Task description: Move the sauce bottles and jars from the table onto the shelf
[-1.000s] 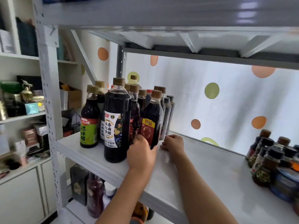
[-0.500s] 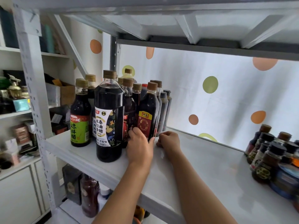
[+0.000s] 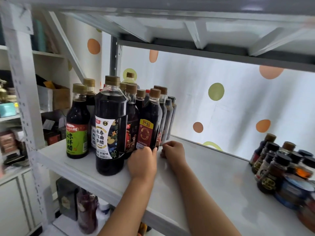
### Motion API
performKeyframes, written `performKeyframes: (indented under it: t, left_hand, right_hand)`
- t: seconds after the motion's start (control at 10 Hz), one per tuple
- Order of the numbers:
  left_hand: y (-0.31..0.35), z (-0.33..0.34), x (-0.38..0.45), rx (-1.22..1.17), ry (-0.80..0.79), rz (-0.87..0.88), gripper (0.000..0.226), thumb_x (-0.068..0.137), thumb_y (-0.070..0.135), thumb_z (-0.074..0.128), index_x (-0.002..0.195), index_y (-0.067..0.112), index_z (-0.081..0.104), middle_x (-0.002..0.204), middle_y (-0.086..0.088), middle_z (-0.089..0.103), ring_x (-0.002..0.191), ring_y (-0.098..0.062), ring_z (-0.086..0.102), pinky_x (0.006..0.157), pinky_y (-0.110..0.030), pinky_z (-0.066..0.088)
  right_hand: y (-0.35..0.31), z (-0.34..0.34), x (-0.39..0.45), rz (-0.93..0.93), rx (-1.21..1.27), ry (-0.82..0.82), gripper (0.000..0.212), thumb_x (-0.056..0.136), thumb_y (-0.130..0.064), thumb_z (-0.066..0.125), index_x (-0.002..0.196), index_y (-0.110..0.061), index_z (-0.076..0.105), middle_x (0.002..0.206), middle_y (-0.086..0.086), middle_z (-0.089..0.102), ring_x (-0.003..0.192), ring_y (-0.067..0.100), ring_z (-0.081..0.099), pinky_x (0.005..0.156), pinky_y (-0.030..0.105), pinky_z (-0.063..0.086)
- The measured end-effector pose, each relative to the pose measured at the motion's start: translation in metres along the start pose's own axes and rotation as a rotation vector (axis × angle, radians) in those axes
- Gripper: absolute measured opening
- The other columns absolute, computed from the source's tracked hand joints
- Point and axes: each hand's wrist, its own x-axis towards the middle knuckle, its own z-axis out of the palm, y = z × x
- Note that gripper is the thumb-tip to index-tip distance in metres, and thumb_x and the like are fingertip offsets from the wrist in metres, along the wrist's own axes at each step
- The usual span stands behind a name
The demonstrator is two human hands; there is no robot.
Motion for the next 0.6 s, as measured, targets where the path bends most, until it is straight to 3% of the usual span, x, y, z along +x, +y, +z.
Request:
performKeyframes:
  t: [0.1,0.2,0.3,0.4,0.6]
  left_hand:
    - [-0.001,0.005,-0.001,-0.005,-0.028,0.049,0.041,0.099,0.042,0.041,0.100,0.012,0.068,0.097,-0.008,0.071,0.093,-0.026,0.066,0.063,-0.030,0.037]
    - [-0.001,0.006,-0.005,-0.006,-0.059,0.056,0.030,0.097,0.028,0.045,0.105,0.011,0.069,0.102,-0.009,0.071,0.099,-0.025,0.063,0.066,-0.030,0.039]
    - [-0.002,0.006,-0.006,-0.043,-0.139,0.061,0.026,0.094,0.026,0.051,0.110,0.011,0.066,0.110,-0.009,0.067,0.113,-0.025,0.054,0.077,-0.033,0.044]
    - [-0.002,0.013,-0.009,-0.033,-0.183,0.103,0.023,0.095,0.019,0.049,0.110,0.012,0.065,0.113,-0.007,0.067,0.122,-0.024,0.044,0.084,-0.034,0.044]
    - [0.004,0.003,-0.030,0.036,-0.245,0.154,0.040,0.099,0.012,0.028,0.135,0.005,0.043,0.137,-0.013,0.050,0.128,-0.029,0.035,0.100,-0.037,0.035]
  right_hand:
    - [0.002,0.000,-0.005,-0.007,-0.011,0.018,0.027,0.077,0.004,0.052,0.068,-0.015,0.068,0.053,0.007,0.065,0.051,0.019,0.061,0.063,0.036,0.055]
    - [0.003,0.000,-0.006,0.017,0.020,0.038,0.025,0.078,0.004,0.054,0.068,-0.013,0.069,0.058,0.009,0.067,0.056,0.022,0.064,0.073,0.044,0.059]
    - [0.000,-0.002,-0.012,-0.076,-0.187,0.163,0.019,0.081,-0.005,0.055,0.078,-0.012,0.072,0.074,0.008,0.072,0.075,0.024,0.069,0.071,0.033,0.054]
    - [0.001,-0.008,-0.020,-0.136,-0.569,0.211,0.025,0.085,-0.012,0.053,0.100,-0.015,0.073,0.104,0.005,0.071,0.099,0.026,0.064,0.079,0.030,0.047]
    - [0.007,-0.014,-0.039,-0.144,-1.016,-0.130,0.034,0.099,-0.019,0.041,0.128,-0.016,0.058,0.136,0.011,0.056,0.125,0.030,0.053,0.100,0.036,0.043]
